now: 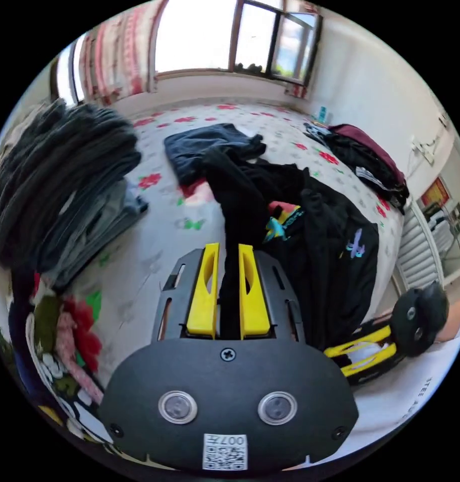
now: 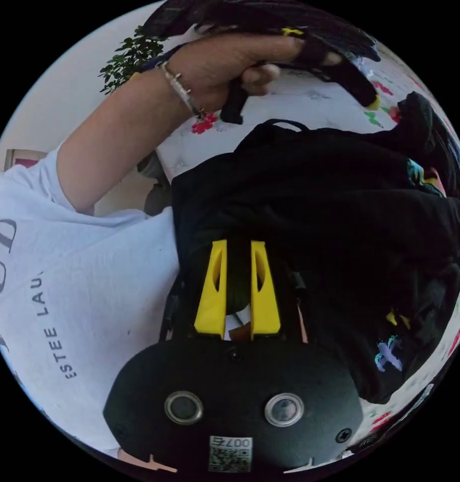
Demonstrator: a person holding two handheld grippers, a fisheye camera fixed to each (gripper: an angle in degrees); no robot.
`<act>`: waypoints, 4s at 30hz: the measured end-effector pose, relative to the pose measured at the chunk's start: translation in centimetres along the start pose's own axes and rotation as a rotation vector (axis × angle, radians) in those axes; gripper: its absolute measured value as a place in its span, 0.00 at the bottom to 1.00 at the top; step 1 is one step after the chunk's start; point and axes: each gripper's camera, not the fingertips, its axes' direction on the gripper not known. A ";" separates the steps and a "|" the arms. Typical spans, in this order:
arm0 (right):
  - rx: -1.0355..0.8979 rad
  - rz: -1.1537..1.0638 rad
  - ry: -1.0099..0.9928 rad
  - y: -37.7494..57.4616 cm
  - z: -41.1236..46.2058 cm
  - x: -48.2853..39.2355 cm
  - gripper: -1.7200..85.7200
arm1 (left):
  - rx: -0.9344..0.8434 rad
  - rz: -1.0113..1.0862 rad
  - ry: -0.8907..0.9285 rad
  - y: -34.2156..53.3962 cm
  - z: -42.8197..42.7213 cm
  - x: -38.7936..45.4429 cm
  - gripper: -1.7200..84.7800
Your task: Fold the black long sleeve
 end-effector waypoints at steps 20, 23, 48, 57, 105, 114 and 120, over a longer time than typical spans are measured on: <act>-0.083 0.210 0.408 -10.5 0.3 13.8 0.04 | -0.330 -0.068 -0.042 14.1 2.5 5.6 0.08; -0.117 0.184 0.444 -5.9 1.4 10.5 0.03 | -0.345 -0.006 -0.099 11.1 4.3 5.0 0.06; 0.230 0.339 0.309 -2.0 -3.9 6.8 0.15 | -0.101 -0.474 -0.057 17.4 -6.7 -2.1 0.13; 0.033 0.312 0.246 -6.8 1.3 8.3 0.16 | -0.168 -0.545 0.104 17.7 -5.0 -1.8 0.17; 0.182 0.395 0.312 3.8 0.6 -4.1 0.02 | -0.289 0.094 -0.221 8.3 7.7 9.1 0.03; 0.219 0.100 0.176 0.3 -2.7 -8.9 0.07 | -0.215 -0.395 -0.204 12.1 1.5 -1.7 0.07; 0.401 0.631 0.371 4.0 -11.2 7.1 0.13 | -0.061 -0.384 -0.091 14.7 -3.9 2.5 0.12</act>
